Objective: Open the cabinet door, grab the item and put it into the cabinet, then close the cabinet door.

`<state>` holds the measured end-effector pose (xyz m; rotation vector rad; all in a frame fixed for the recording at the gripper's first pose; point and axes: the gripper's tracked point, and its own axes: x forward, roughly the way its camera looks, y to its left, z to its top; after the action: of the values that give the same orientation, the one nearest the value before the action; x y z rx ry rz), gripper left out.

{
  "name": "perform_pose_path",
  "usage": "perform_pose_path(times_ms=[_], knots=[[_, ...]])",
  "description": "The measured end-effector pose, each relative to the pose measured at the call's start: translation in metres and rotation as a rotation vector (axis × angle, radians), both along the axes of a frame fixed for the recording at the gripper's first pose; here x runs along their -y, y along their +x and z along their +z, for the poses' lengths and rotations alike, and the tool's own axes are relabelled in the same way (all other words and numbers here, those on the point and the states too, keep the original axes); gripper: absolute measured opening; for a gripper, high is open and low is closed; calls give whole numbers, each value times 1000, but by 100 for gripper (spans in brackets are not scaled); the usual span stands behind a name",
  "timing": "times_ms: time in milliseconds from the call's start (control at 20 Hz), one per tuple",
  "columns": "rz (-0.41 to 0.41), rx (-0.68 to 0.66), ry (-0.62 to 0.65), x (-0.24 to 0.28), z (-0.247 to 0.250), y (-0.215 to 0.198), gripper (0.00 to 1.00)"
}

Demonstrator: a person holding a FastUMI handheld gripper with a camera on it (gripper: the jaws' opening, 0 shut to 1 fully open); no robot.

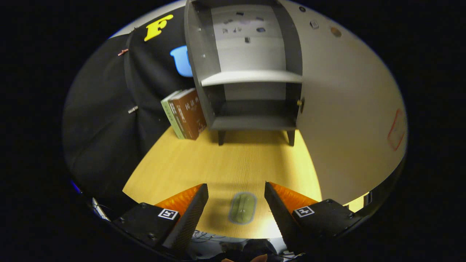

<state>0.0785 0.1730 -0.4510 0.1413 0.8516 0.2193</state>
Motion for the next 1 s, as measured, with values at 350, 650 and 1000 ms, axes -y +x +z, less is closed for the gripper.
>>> perform_pose_path(times_ms=[350, 650, 1000], knots=[[-13, -205, -72, -10, -117, -7, 96], [-34, -265, -129, -5, -159, -15, 69], [-45, -227, -153, -1, -170, -2, 39]])
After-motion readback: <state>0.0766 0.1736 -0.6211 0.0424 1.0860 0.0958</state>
